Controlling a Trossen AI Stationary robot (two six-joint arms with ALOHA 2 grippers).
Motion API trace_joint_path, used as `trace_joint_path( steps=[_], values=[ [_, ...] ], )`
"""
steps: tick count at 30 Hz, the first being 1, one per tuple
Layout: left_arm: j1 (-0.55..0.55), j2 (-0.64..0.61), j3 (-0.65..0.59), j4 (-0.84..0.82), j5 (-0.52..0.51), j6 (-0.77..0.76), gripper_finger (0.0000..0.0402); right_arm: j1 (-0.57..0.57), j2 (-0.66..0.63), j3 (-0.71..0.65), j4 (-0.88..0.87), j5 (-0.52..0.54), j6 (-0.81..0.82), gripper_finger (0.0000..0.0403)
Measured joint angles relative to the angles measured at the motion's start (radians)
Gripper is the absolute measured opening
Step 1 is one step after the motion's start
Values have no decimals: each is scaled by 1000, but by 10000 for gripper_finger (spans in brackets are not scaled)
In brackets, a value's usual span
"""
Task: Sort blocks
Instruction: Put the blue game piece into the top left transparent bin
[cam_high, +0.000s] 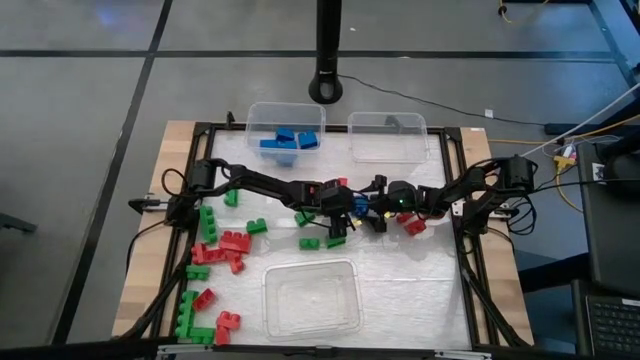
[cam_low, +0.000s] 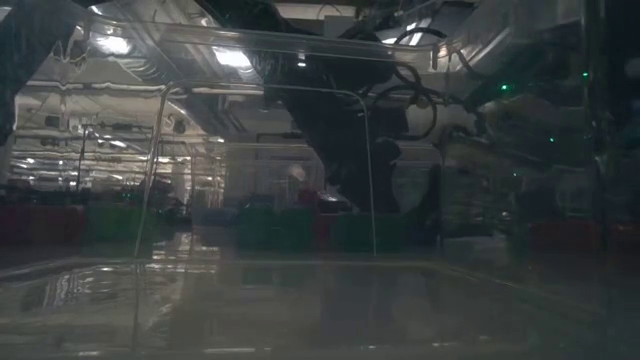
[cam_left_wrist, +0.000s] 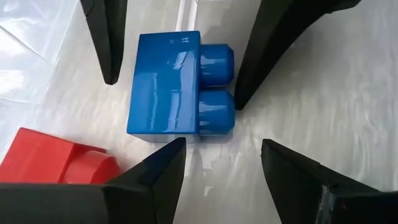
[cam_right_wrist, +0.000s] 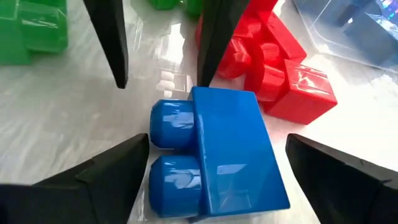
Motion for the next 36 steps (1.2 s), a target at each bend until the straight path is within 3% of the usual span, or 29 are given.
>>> trace_joint_path(
  steps=[3,10,19,27,31,36],
  values=[
    [-1,-16,-1,-14,0,-5,198,0,0,0,0,-13,-3,362],
    [-20,-150,-1,-106,-50,-8,198,0,-1,0,3,-21,-12,276],
    [-56,-391,-1,-346,-187,22,198,0,-35,1,2,-20,-7,287],
    [-80,-553,-1,-562,-273,-21,198,0,-235,10,-8,-48,16,278],
    [-88,-595,-8,-619,-304,-35,198,0,-315,116,-149,-36,-13,278],
    [-98,-688,-125,-601,-313,-47,198,0,-291,377,-460,46,-147,287]
  ],
)
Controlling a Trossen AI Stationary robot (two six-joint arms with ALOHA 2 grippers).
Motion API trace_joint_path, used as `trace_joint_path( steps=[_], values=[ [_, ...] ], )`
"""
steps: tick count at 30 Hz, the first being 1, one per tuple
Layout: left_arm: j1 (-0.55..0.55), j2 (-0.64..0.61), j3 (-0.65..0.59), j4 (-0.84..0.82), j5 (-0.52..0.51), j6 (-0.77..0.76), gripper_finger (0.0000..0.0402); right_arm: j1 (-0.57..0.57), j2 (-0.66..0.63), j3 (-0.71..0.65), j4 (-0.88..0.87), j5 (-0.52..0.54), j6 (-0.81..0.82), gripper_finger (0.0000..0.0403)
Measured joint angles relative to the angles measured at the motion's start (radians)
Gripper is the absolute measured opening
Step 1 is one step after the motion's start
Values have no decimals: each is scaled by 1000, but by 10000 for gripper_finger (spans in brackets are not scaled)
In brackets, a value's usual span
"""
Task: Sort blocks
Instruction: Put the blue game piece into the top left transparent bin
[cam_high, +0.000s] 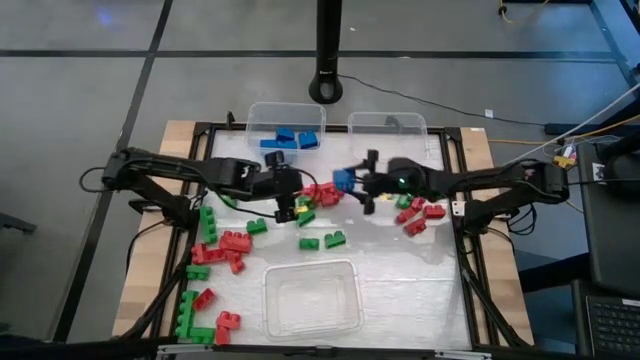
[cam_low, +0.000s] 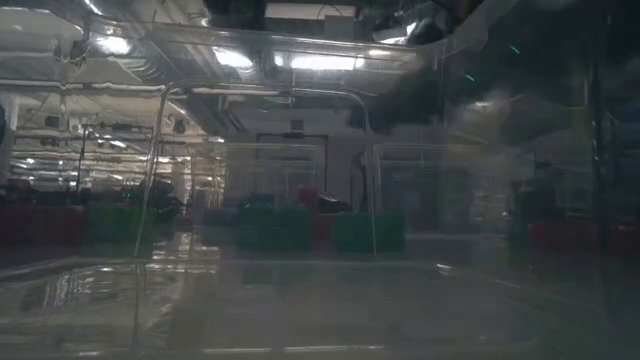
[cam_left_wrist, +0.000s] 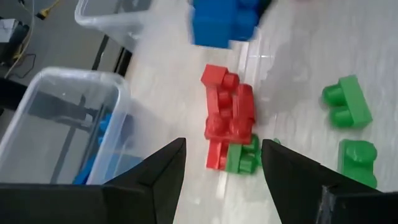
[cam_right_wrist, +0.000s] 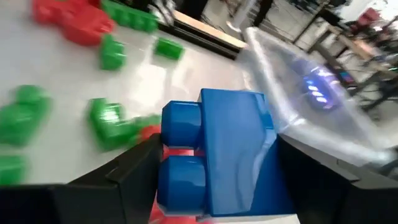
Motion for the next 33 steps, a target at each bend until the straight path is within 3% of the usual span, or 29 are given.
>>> trace_joint_path(
  steps=[7,12,17,23,28,33],
  values=[
    [0,-223,-265,157,-38,-56,198,-47,148,351,-189,69,-139,279],
    [2,-367,-431,315,-51,-83,198,-123,300,538,-196,20,-180,295],
    [0,-433,-507,346,-52,-135,198,-158,430,688,-248,-35,-192,299],
    [1,-442,-531,346,-51,-163,198,-157,491,744,-251,-38,-182,301],
    [0,-438,-532,346,-51,-163,198,-157,493,744,-279,49,-182,302],
    [0,-438,-532,347,-51,-164,198,-157,493,744,-287,58,-228,303]
  ],
)
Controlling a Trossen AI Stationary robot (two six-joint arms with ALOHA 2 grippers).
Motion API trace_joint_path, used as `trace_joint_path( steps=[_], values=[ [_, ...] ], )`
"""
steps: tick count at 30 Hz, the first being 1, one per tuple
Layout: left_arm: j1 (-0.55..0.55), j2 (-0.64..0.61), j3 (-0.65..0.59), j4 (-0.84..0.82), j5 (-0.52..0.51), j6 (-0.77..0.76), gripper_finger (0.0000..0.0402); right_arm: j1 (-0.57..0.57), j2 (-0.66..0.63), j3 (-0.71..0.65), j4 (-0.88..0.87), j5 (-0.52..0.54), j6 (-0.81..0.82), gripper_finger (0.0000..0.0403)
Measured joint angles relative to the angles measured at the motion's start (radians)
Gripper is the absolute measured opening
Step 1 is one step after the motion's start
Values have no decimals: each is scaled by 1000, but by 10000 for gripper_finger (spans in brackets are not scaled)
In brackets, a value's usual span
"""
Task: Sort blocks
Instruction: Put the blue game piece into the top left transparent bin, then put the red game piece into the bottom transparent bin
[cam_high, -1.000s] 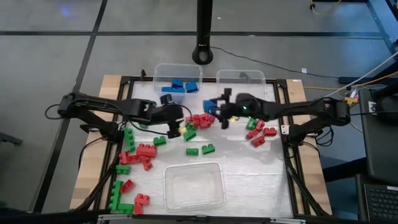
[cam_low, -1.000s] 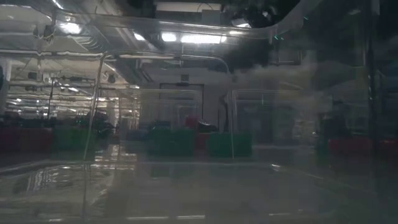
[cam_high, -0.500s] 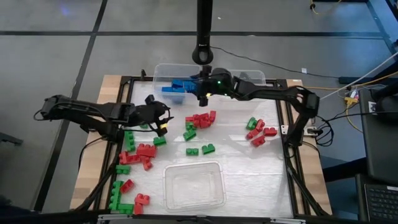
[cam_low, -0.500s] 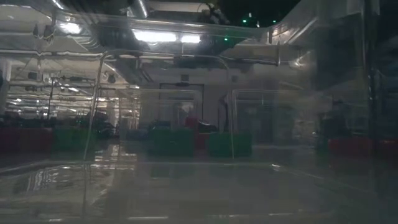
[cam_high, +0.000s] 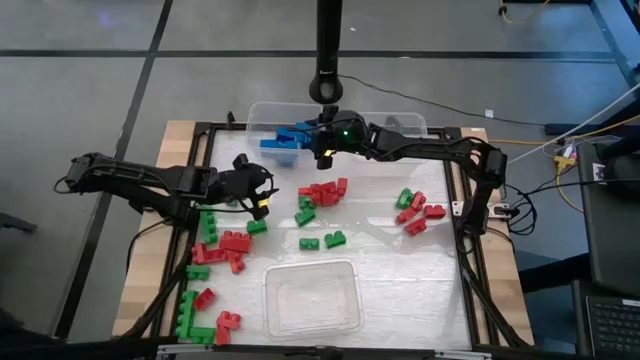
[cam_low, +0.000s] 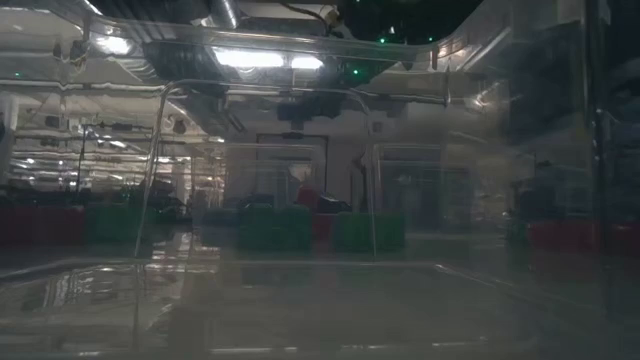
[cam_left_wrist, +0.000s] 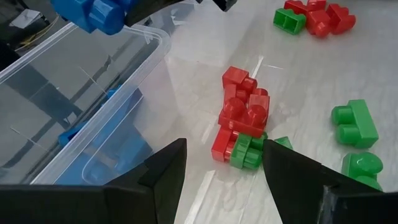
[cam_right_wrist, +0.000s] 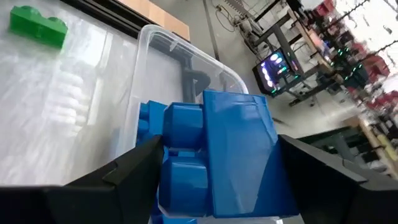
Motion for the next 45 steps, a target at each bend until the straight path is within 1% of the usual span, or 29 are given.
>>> trace_joint_path(
  steps=[3,6,10,13,15,18,22,26,28,31,33,36,39,41,45],
  values=[
    [0,0,0,1,0,-5,198,0,0,0,0,1,-53,303],
    [0,0,0,2,0,-10,198,0,0,0,6,37,-60,313],
    [0,0,0,2,1,-22,198,0,0,0,13,93,-63,354],
    [0,1,0,2,1,-26,198,0,0,0,7,96,-56,391],
    [0,1,0,2,1,-31,198,0,-2,0,-6,95,-51,392],
    [0,1,0,2,1,-46,198,3,-35,0,-69,93,-44,372],
    [0,1,0,2,1,-51,198,47,-165,0,-228,83,-107,351],
    [0,1,0,12,2,-51,198,113,-320,0,-473,74,-127,345],
    [-1,10,0,36,2,-51,198,142,-395,0,-619,72,-105,345],
    [-1,39,0,70,2,-47,198,185,-492,-9,-826,75,-2,347],
    [-2,61,0,84,10,-39,198,219,-556,-52,-914,75,87,348],
    [-5,94,0,108,14,-44,198,267,-649,-162,-982,69,211,348],
    [-19,125,0,143,14,-47,198,315,-733,-303,-999,63,328,348],
    [-29,141,0,160,14,-42,198,340,-777,-390,-1004,49,375,348],
    [-38,154,0,186,15,-48,198,378,-823,-537,-1006,-6,491,348]
  ],
)
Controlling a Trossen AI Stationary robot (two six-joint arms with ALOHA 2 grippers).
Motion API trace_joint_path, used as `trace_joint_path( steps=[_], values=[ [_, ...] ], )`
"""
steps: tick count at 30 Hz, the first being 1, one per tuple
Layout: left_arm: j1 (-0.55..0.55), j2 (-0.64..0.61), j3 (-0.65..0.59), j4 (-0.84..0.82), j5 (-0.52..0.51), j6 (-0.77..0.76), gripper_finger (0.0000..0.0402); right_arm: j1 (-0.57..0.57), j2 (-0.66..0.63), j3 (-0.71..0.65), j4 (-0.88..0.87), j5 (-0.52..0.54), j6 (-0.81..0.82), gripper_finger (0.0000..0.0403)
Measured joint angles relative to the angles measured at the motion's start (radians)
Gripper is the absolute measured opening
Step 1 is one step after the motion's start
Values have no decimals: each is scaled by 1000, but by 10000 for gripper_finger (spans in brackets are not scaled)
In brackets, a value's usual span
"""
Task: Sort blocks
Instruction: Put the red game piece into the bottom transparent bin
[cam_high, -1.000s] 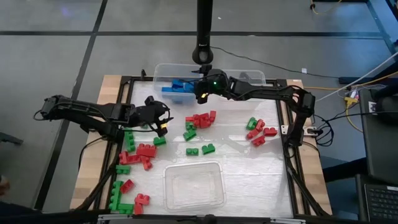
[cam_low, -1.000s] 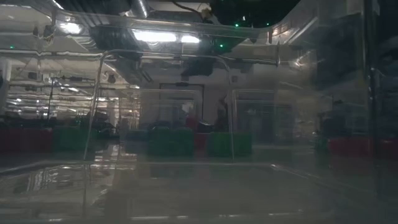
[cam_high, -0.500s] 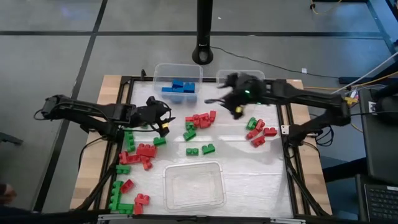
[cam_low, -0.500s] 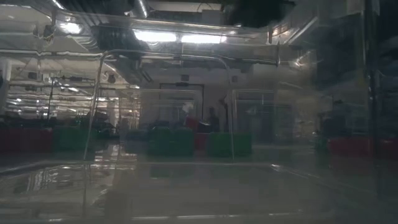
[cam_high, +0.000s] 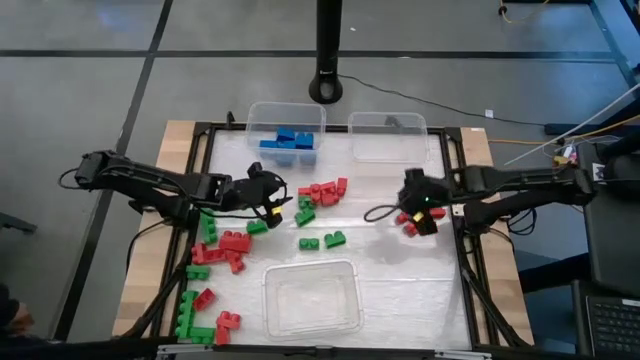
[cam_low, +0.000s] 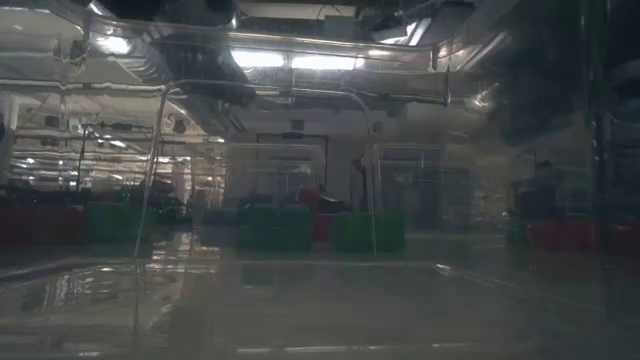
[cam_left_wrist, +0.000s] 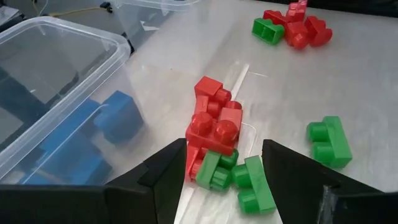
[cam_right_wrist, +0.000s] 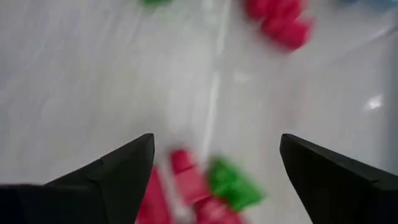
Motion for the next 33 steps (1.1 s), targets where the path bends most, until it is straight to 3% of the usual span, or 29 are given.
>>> trace_joint_path(
  steps=[8,20,33],
  values=[
    [-1,3,0,3,-1,-30,198,16,25,-160,4,-129,133,349],
    [-1,3,0,18,-1,-29,198,14,129,-220,66,6,240,321],
    [0,3,0,18,-1,-29,198,-78,172,-220,64,5,371,279]
  ],
)
